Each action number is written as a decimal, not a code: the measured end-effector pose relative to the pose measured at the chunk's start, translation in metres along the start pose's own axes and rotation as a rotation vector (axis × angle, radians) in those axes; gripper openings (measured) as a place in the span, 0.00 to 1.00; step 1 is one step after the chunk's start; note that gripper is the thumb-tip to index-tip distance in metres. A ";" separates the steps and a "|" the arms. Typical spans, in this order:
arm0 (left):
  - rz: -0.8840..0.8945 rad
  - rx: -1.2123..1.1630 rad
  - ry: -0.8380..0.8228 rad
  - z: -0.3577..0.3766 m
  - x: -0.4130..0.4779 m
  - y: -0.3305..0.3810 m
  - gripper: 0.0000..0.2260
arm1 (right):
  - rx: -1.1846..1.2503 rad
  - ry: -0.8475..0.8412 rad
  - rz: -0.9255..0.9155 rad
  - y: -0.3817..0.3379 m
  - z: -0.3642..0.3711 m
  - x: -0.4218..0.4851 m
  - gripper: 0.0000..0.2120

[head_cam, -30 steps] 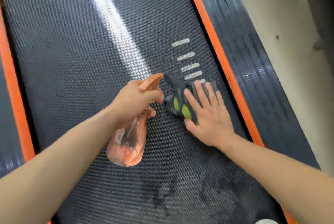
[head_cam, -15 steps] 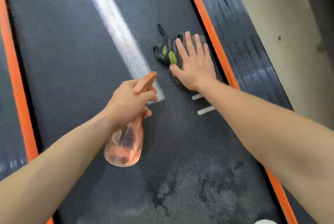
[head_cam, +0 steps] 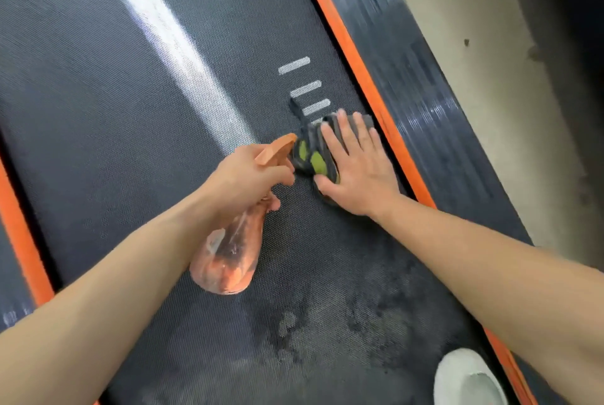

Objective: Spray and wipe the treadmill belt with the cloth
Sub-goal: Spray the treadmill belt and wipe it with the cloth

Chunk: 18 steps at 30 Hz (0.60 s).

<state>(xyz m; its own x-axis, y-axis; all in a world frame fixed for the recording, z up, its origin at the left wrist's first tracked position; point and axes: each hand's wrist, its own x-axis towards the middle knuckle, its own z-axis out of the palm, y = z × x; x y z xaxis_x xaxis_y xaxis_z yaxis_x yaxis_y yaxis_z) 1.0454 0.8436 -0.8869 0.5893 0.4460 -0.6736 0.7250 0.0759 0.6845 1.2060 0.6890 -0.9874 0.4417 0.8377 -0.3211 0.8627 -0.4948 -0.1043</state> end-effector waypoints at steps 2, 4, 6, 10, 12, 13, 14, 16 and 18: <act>-0.001 -0.016 -0.017 -0.001 0.002 0.003 0.07 | 0.015 0.017 0.058 -0.013 -0.011 0.030 0.43; 0.009 -0.027 -0.013 -0.004 0.004 0.005 0.07 | 0.033 0.030 0.073 -0.018 -0.009 0.025 0.42; 0.018 0.014 -0.012 -0.004 0.006 0.009 0.08 | 0.051 0.016 0.064 -0.017 0.004 -0.018 0.42; 0.017 0.059 -0.093 0.003 0.010 0.018 0.11 | 0.065 -0.071 0.116 -0.017 0.041 -0.137 0.44; 0.031 0.120 -0.129 0.013 0.011 0.026 0.09 | 0.046 -0.140 0.112 -0.015 0.049 -0.168 0.44; 0.032 0.148 -0.142 0.019 0.010 0.030 0.09 | 0.037 -0.164 0.105 -0.014 0.051 -0.172 0.44; 0.028 0.165 -0.160 0.024 0.010 0.033 0.09 | 0.034 -0.173 0.098 -0.013 0.051 -0.171 0.44; 0.009 0.174 -0.217 0.033 0.008 0.039 0.11 | 0.053 -0.185 0.090 -0.012 0.047 -0.169 0.44; 0.002 0.192 -0.265 0.037 0.007 0.044 0.15 | 0.053 -0.224 0.061 -0.006 0.044 -0.166 0.44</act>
<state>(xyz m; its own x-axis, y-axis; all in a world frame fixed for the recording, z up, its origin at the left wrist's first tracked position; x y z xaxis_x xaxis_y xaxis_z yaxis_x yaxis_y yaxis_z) 1.0946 0.8168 -0.8714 0.6449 0.1960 -0.7387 0.7628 -0.1058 0.6379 1.1165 0.5427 -0.9743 0.4218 0.7369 -0.5283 0.8192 -0.5594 -0.1261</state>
